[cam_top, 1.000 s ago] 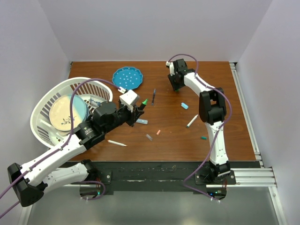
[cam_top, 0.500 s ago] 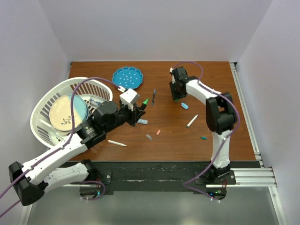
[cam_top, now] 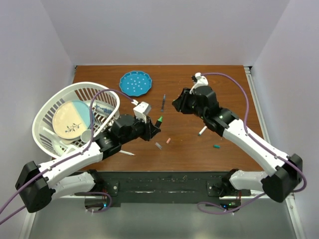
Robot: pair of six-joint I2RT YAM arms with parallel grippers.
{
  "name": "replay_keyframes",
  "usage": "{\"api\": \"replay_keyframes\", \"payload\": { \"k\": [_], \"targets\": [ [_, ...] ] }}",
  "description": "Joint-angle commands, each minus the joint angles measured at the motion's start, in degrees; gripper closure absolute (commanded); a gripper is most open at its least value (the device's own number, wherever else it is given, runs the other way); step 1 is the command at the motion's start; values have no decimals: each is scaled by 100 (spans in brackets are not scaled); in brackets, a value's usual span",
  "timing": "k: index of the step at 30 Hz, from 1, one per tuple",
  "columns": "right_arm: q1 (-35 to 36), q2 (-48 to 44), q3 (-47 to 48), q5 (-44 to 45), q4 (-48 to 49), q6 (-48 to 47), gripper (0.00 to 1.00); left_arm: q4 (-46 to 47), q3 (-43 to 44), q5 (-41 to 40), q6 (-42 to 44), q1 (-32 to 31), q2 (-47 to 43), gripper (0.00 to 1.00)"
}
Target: Insert the pens into the pen caps
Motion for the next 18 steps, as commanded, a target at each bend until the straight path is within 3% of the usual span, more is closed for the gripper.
{"api": "replay_keyframes", "payload": {
  "k": [1, 9, 18],
  "targets": [
    [470, -352, -198, 704, 469, 910, 100, 1029, -38, 350, -457, 29, 74, 100],
    [1428, -379, -216, 1987, 619, 1236, 100, 1575, -283, 376, -615, 11, 224, 100],
    [1746, -229, -128, 2340, 513, 1122, 100, 1645, -398, 324, -633, 11, 31, 100]
  ]
}}
